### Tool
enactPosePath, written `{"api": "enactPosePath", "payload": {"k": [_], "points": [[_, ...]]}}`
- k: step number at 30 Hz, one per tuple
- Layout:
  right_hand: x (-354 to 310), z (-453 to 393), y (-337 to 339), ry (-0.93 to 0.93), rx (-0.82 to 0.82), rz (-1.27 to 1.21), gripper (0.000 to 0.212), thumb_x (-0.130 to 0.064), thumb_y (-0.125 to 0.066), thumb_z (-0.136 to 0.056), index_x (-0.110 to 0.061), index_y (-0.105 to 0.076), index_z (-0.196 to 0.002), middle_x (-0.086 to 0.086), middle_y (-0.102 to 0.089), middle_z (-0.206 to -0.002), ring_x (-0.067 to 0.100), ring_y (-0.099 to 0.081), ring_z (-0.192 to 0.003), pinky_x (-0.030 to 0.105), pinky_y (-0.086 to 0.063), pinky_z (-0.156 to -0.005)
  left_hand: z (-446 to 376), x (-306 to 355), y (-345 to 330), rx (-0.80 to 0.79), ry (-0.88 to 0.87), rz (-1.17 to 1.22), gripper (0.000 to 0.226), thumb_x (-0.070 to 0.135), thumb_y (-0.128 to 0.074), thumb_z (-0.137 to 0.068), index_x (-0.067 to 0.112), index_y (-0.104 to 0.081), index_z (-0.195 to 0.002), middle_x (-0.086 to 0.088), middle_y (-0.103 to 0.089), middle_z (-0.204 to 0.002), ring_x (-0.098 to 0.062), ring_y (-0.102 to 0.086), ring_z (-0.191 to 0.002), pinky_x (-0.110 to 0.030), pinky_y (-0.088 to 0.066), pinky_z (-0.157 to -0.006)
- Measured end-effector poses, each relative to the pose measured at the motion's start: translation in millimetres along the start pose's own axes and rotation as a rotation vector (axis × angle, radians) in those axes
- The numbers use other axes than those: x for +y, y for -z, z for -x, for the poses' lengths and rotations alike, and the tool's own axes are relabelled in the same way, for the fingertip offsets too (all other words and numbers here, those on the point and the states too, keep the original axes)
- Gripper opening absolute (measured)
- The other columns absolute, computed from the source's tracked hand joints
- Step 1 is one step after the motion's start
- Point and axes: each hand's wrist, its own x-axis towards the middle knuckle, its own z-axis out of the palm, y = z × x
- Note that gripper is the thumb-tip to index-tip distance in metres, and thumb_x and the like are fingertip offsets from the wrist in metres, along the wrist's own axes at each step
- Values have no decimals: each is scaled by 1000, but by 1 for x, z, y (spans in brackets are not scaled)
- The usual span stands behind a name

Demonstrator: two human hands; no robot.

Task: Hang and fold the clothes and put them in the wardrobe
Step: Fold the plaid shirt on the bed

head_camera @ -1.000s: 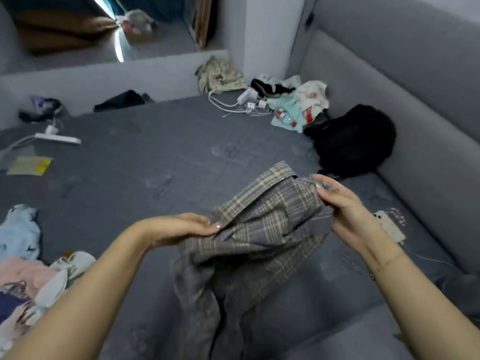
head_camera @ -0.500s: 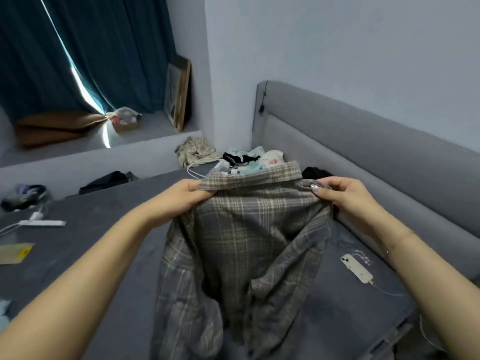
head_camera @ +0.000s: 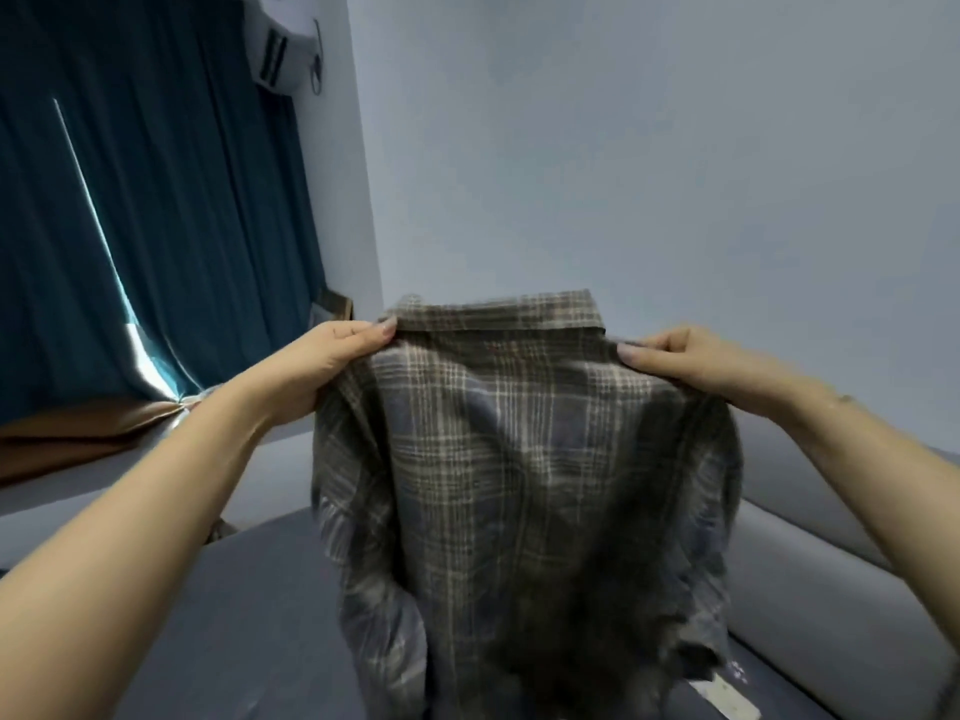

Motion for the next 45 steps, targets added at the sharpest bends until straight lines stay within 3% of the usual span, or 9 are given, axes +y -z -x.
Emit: {"api": "enactPosePath", "payload": {"k": [6, 11, 14, 20, 27, 32, 36, 40, 45], "points": [[-11, -4, 17, 169, 136, 117, 44, -51, -71, -74, -10, -56, -67, -10, -45, -57, 5, -44, -58, 25, -32, -57, -16, 10, -3, 145, -121, -105, 48, 64, -67, -79, 21, -77, -98, -2, -76, -98, -17, -72, -92, -16, -54, -69], [-8, 7, 26, 85, 81, -55, 35, -49, -65, -81, -14, -69, -77, -2, -66, -72, 7, -60, -68, 17, -46, -62, -17, 9, -1, 60, -89, -90, 48, 60, -70, -78, 17, -76, -99, -6, -75, -102, -18, -72, -94, -18, -54, -71], [-10, 12, 23, 150, 236, -144, 27, -41, -60, -86, -19, -71, -76, -6, -69, -71, 3, -63, -66, 15, -48, -61, -13, 10, -4, 0, -74, -86, 45, 54, -70, -79, 14, -76, -98, -8, -75, -101, -19, -72, -94, -18, -54, -71], [-14, 20, 11, 121, 336, 398, 48, -39, -38, -101, 0, -47, -73, 6, -46, -69, 16, -43, -67, 36, -32, -63, -5, 13, -7, 17, -82, 16, 39, 47, -70, -82, 10, -77, -95, -11, -75, -99, -20, -73, -89, -18, -54, -67], [-25, 47, -29, -49, 256, -243, 24, -27, -54, -97, -18, -70, -82, -11, -72, -78, 7, -66, -78, 13, -50, -63, 3, 8, -10, 37, -113, 4, 31, 45, -70, -80, 17, -79, -88, -7, -76, -93, -15, -73, -84, -16, -54, -66], [-20, 70, -50, -115, 109, -132, 26, -44, -69, -75, -21, -80, -81, 3, -77, -88, 9, -71, -81, 16, -51, -69, 15, -24, -20, -22, -25, -74, 34, 46, -70, -79, 16, -79, -91, -3, -76, -94, -13, -72, -89, -23, -53, -79], [16, 78, -38, -116, 245, -190, 48, -37, -59, -87, 10, -69, -95, 26, -71, -93, 26, -64, -82, 31, -48, -73, 39, -45, -53, -151, 87, -115, 41, 49, -71, -74, 9, -75, -82, -5, -74, -86, -14, -69, -78, -16, -51, -66], [64, 85, -18, -92, 279, -208, 31, -22, -57, -96, 6, -70, -99, 9, -73, -83, 14, -66, -74, 20, -52, -64, 61, -47, -105, -297, 107, -85, 32, 44, -65, -82, 13, -71, -84, 0, -68, -86, -11, -62, -82, -24, -46, -74], [142, 75, 26, -111, 333, -154, 17, -14, -65, -92, 0, -73, -95, 1, -70, -79, -2, -63, -64, 11, -48, -62, 53, -18, -196, -174, 124, -64, 41, 44, -59, -86, 4, -65, -93, -8, -62, -87, -20, -57, -82, -32, -44, -78]]}}
